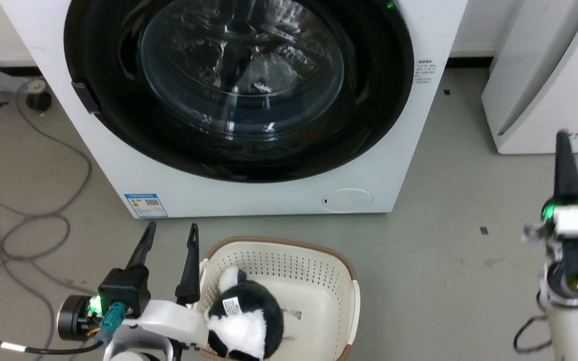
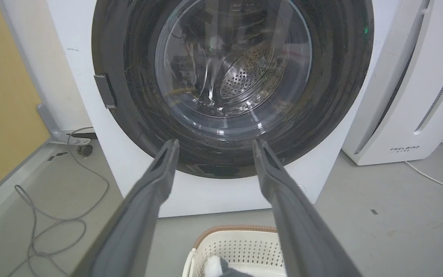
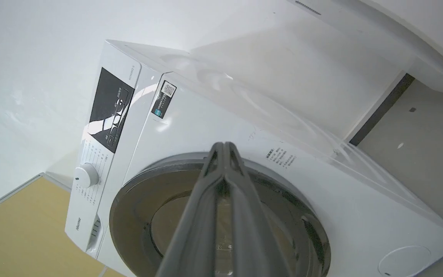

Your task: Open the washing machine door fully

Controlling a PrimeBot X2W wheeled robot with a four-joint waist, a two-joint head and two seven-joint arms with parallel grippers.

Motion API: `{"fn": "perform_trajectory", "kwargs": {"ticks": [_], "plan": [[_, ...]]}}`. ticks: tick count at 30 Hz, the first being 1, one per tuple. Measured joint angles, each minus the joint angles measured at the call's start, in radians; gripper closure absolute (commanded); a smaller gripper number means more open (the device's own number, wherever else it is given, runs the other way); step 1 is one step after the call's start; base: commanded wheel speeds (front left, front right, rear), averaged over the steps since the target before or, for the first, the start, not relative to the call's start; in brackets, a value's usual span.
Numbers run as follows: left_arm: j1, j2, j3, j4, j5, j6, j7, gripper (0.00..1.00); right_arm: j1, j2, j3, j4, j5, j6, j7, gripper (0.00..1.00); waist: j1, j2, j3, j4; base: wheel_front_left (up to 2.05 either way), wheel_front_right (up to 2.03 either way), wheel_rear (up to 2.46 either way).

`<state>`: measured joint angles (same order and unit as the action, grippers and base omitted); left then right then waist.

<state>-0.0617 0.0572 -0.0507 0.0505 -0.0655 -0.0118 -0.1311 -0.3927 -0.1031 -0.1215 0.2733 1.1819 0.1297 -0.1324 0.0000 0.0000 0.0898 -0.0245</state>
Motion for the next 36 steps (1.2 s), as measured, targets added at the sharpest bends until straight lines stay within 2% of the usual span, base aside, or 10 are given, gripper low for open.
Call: {"fn": "perform_trajectory", "kwargs": {"ticks": [10, 19, 28, 32, 36], "plan": [[-0.047, 0.013, 0.004, -0.029, -0.009, -0.009, -0.021, 0.0, -0.27, -0.088, 0.107, 0.136, 0.177, 0.0, -0.02, 1.0, 0.0001, 0.0, 0.074, -0.006, 0.0, 0.0, 0.0], [-0.076, 0.018, 0.003, -0.045, -0.01, -0.019, -0.039, 0.0, -0.513, -0.182, 0.309, 0.292, 0.334, 0.0, 0.001, 1.0, 0.0001, 0.0, 0.134, -0.009, 0.0, 0.0, 0.0], [-0.111, 0.023, 0.006, -0.055, -0.02, -0.027, -0.056, 0.0, -0.784, -0.228, 0.556, 0.469, 0.47, 0.0, 0.149, 1.0, 0.0001, 0.0, 0.194, -0.006, 0.0, 0.0, 0.0], [-0.128, 0.023, 0.006, -0.059, -0.025, -0.03, -0.065, 0.0, -0.904, -0.231, 0.681, 0.561, 0.499, 0.0, 0.235, 1.0, 0.0001, 0.0, 0.221, -0.005, 0.0, 0.0, 0.0], [-0.143, 0.024, 0.006, -0.063, -0.026, -0.034, -0.074, 0.0, -1.011, -0.228, 0.761, 0.635, 0.554, 0.0, 0.313, 1.0, 0.0001, 0.0, 0.248, -0.003, 0.0, 0.0, 0.0]]}}
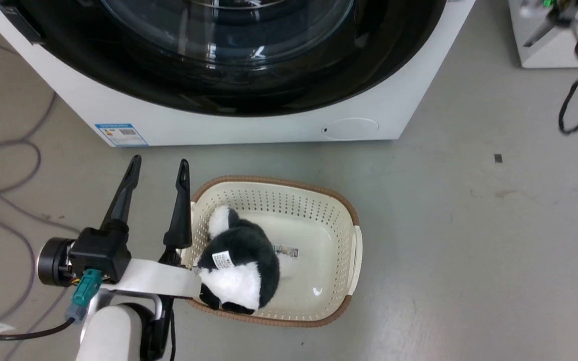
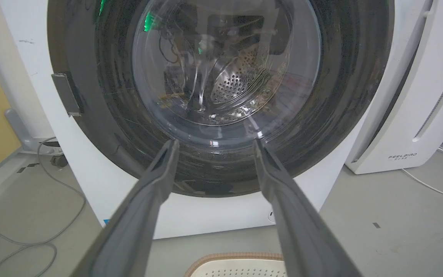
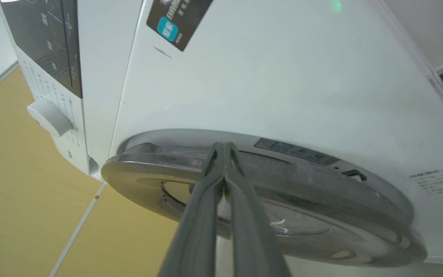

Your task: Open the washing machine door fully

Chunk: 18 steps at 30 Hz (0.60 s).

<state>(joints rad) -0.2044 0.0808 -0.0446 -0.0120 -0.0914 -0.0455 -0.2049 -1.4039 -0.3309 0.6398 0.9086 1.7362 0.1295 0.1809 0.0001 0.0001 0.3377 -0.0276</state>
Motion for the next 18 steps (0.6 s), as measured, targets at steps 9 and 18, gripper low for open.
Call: {"fn": "perform_trajectory", "kwargs": {"ticks": [9, 18], "plan": [[-0.033, 0.0, 0.004, -0.009, -0.004, -0.008, -0.019, 0.0, -0.209, 0.033, 0.188, 0.161, 0.075, 0.0, 0.127, 1.0, 0.0, 0.0, 0.059, 0.008, 0.0, 0.0, 0.0], [-0.059, -0.002, 0.011, -0.009, -0.011, -0.011, -0.037, 0.0, -0.356, 0.066, 0.325, 0.265, 0.179, 0.0, 0.254, 1.0, 0.0, 0.0, 0.105, 0.013, 0.0, 0.0, 0.0]]}}
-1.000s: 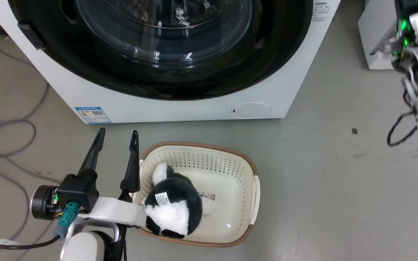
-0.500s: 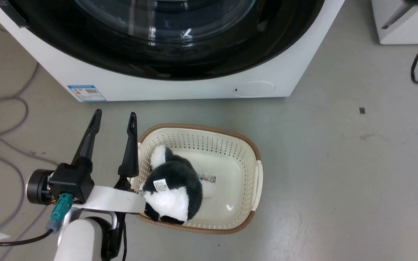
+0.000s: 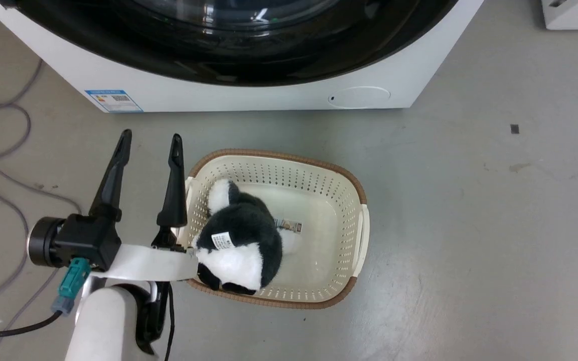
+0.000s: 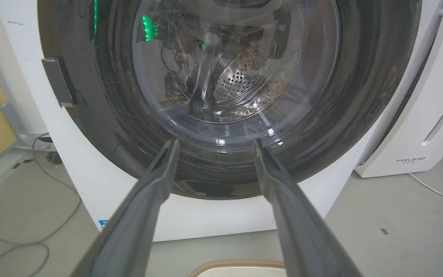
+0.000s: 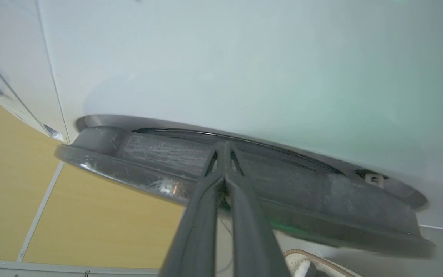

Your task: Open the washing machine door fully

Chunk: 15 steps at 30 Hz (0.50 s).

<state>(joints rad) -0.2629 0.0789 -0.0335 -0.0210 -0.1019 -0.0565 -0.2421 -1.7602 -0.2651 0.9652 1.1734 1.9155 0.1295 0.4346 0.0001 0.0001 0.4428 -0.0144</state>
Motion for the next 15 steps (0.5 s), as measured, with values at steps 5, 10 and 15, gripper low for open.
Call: {"fn": "perform_trajectory", "kwargs": {"ticks": [5, 10, 15], "plan": [[-0.011, -0.002, 0.002, 0.002, -0.007, -0.008, -0.01, 0.0, -0.058, 0.005, 0.066, 0.025, 0.064, 0.0, 0.092, 1.0, -0.0001, 0.0, 0.014, -0.002, 0.0, 0.0, 0.0], [-0.019, -0.004, 0.002, 0.005, -0.007, -0.008, -0.014, 0.0, -0.075, 0.0, 0.099, 0.028, 0.086, 0.0, 0.164, 1.0, -0.0001, 0.0, 0.008, -0.002, 0.0, 0.0, 0.0], [-0.019, -0.008, 0.001, 0.01, -0.007, -0.008, -0.014, 0.0, -0.069, -0.005, 0.115, 0.014, 0.088, 0.0, 0.205, 1.0, -0.0001, 0.0, 0.0, -0.003, 0.0, 0.0, 0.0]]}}
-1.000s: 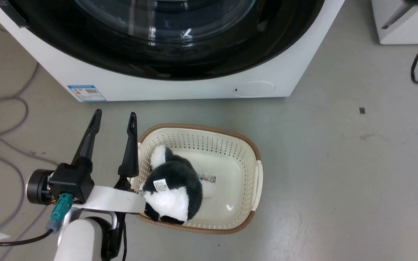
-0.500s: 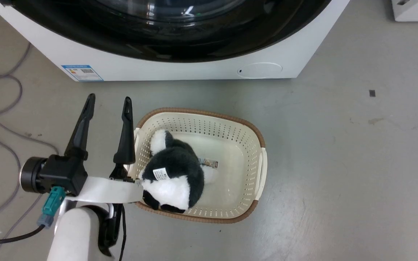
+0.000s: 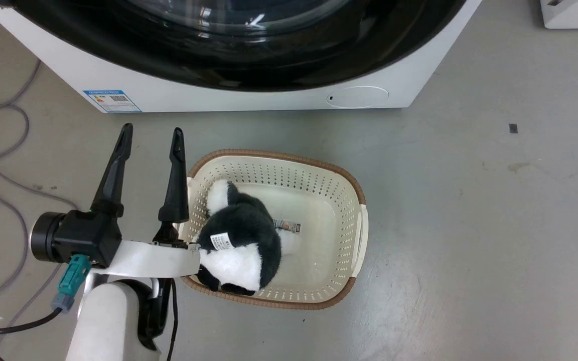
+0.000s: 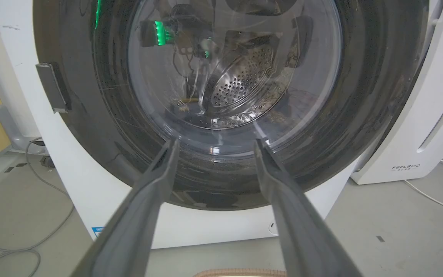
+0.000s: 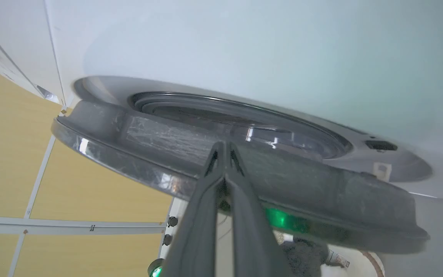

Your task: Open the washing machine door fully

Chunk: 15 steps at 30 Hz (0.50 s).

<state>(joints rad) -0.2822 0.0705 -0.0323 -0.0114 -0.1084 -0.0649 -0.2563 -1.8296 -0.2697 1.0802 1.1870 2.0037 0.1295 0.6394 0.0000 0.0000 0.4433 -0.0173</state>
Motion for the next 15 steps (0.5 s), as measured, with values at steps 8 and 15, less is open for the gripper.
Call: {"fn": "perform_trajectory", "kwargs": {"ticks": [8, 15], "plan": [[0.001, -0.007, -0.008, 0.031, 0.0, 0.0, 0.0, 0.0, 0.074, -0.012, 0.018, -0.072, 0.004, 0.0, 0.061, 1.0, 0.0, 0.0, -0.044, 0.0, 0.0, 0.0, 0.0], [0.027, -0.013, -0.018, 0.057, 0.0, 0.001, 0.0, 0.0, 0.161, -0.028, 0.037, -0.156, 0.022, 0.0, 0.103, 1.0, 0.0, 0.0, -0.11, 0.003, 0.0, 0.0, 0.0]]}}
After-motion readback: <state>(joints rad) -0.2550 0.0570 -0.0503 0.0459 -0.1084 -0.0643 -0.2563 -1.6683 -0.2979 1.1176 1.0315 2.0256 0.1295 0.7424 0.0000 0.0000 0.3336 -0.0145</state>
